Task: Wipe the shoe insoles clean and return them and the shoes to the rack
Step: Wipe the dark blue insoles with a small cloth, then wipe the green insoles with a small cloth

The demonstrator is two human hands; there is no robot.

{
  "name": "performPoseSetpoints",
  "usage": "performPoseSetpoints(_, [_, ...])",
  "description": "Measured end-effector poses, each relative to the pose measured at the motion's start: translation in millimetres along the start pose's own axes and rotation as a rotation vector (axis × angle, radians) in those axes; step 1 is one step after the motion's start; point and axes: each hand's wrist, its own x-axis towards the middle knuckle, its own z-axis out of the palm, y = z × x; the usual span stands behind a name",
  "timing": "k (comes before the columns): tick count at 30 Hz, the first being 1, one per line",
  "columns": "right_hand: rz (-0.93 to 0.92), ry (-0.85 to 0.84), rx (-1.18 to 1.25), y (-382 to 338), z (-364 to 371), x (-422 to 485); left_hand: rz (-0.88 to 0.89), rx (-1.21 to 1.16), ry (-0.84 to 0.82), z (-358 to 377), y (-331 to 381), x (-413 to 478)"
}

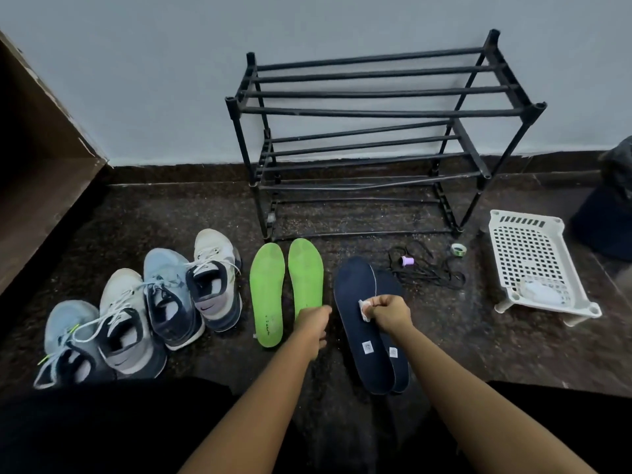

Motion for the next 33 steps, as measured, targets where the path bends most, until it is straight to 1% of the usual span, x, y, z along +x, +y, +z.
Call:
performPoseSetpoints(7, [0.079, -0.031, -0.018, 33, 25, 30, -0.123, 0.002, 0.036, -8, -39, 44])
performPoseSetpoints(13, [0.105, -0.015, 0.013, 34, 43, 52, -0.129, 0.024, 0.02, 2, -41, 62])
performPoseSetpoints(17, [0.153, -0.03, -0.018, 31, 43, 64, -0.1, 0.063, 0.019, 5, -34, 64])
performPoseSetpoints(21, [0.163, 0.012, -0.018, 26, 34, 61, -0.051, 0.072, 0.009, 5, -22, 54])
performPoseSetpoints(24, [0.136, 0.017, -0.002, 14, 24, 50, 0.008, 0.083, 0.01, 6, -10, 40])
performPoseSetpoints(27, [0.089, 0.058, -0.001, -7, 7, 33, 0.05, 0.097, -0.019, 12, -3, 15])
performPoseSetpoints(33, [-0.015, 0.145, 0.036, -63, -53, -1, 0.175, 0.125, -0.06, 23, 26, -43])
